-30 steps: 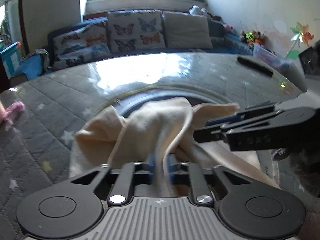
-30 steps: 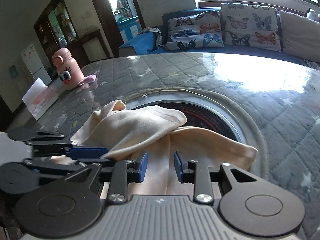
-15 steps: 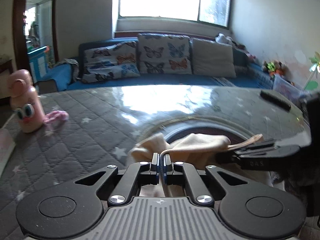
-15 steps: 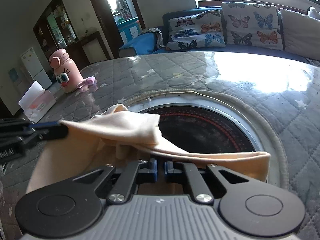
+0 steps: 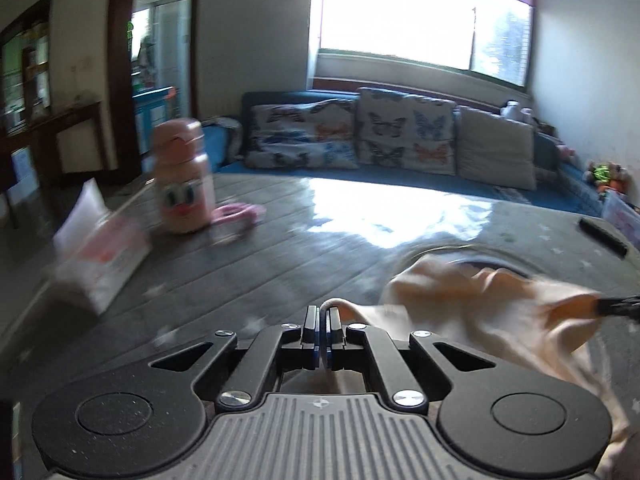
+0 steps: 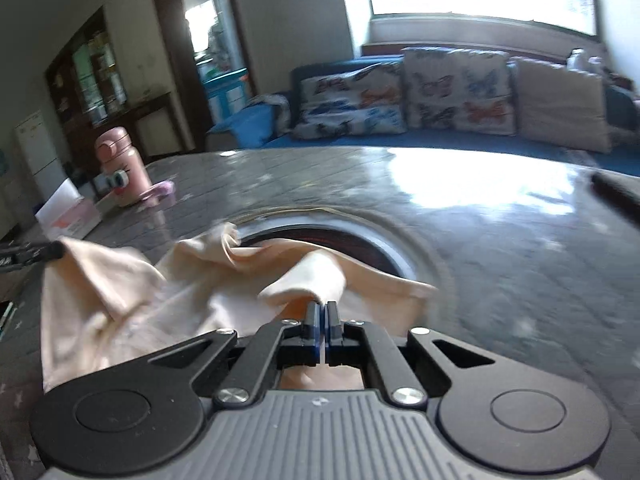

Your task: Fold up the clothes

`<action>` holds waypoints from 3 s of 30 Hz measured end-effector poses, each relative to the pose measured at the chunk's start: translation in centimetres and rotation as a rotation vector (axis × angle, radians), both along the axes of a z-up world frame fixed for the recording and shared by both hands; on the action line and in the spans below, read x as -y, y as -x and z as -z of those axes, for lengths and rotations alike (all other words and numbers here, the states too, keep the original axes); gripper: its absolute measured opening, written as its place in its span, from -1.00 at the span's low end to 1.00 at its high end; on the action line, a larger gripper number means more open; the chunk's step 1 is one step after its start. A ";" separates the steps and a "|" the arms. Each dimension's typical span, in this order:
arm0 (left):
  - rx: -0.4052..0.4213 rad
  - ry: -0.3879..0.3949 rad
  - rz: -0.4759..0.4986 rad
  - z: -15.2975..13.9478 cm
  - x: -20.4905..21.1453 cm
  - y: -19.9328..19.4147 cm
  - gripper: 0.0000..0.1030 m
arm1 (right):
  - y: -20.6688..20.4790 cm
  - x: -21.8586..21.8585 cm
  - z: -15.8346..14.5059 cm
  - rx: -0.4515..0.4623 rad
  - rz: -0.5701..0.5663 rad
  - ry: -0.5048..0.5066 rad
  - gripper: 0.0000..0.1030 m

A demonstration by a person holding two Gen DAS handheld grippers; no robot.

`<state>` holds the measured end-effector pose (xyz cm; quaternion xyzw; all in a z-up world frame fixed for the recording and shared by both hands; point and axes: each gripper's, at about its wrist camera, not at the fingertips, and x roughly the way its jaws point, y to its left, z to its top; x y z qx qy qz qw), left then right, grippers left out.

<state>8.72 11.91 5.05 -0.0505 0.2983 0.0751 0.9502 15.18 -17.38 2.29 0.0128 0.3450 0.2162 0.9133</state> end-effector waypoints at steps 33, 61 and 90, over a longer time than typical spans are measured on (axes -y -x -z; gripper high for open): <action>-0.098 -0.009 -0.082 1.9 -3.9 12.2 -0.75 | 8.3 14.1 3.9 -0.052 0.451 0.109 -0.26; -0.074 -0.086 0.554 3.4 11.2 11.2 0.03 | 15.2 -1.3 -0.4 -0.031 -0.348 0.069 -0.23; -0.097 -0.070 0.696 2.6 10.4 12.8 -0.86 | 18.6 -3.8 0.1 -0.089 -0.517 0.138 -0.91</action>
